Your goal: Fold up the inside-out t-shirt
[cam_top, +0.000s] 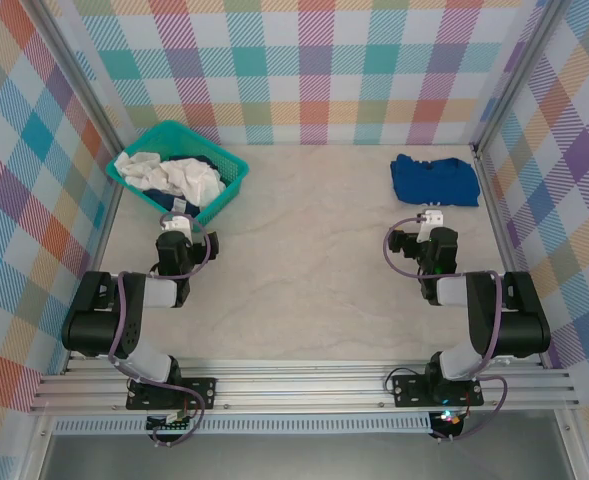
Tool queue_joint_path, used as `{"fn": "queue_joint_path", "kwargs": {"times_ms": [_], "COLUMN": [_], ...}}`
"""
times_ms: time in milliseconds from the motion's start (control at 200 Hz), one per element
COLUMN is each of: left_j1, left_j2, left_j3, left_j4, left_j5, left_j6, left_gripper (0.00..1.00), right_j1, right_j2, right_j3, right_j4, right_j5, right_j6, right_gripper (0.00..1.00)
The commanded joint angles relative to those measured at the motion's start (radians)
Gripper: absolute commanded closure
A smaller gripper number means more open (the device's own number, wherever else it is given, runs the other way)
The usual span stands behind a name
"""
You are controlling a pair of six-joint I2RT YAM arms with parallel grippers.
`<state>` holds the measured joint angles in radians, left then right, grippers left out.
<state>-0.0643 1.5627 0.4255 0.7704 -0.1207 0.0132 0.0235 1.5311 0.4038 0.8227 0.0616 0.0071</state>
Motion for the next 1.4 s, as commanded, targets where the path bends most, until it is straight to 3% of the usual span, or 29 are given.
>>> {"fn": "queue_joint_path", "kwargs": {"times_ms": [0,950,1050,1140,1220,1285,1395], "left_j1": [-0.006,-0.006,-0.006,-0.006,-0.006,-0.006,-0.008], "left_j2": [0.003,-0.005,-0.124,-0.288,-0.413,-0.511,-0.576], "left_j3": [-0.007,-0.013,-0.005,0.062,0.086,0.107,0.154], "left_j4": [0.042,0.051,-0.063,-0.403,-0.601,-0.705,-0.699], "left_j5": [0.003,-0.004,-0.115,-0.310,-0.371,-0.347,-0.170], "left_j6": [0.009,0.007,-0.044,-0.197,-0.337,-0.415,-0.391], "left_gripper": [0.00,0.00,0.00,0.00,0.00,0.00,0.02], "right_j1": [0.002,0.002,0.002,0.002,0.002,0.002,0.038], "right_j2": [0.006,0.004,-0.048,-0.164,-0.281,-0.395,-0.512], "right_j3": [-0.002,-0.005,-0.006,0.007,0.009,0.009,0.037], "right_j4": [0.026,0.032,-0.013,-0.134,-0.249,-0.332,-0.401], "right_j5": [-0.018,-0.018,0.021,0.055,0.109,0.134,-0.018], "right_j6": [0.003,0.002,0.017,0.035,0.095,0.201,0.307], "right_gripper": [0.00,0.00,0.00,0.00,0.00,0.00,0.05]}}
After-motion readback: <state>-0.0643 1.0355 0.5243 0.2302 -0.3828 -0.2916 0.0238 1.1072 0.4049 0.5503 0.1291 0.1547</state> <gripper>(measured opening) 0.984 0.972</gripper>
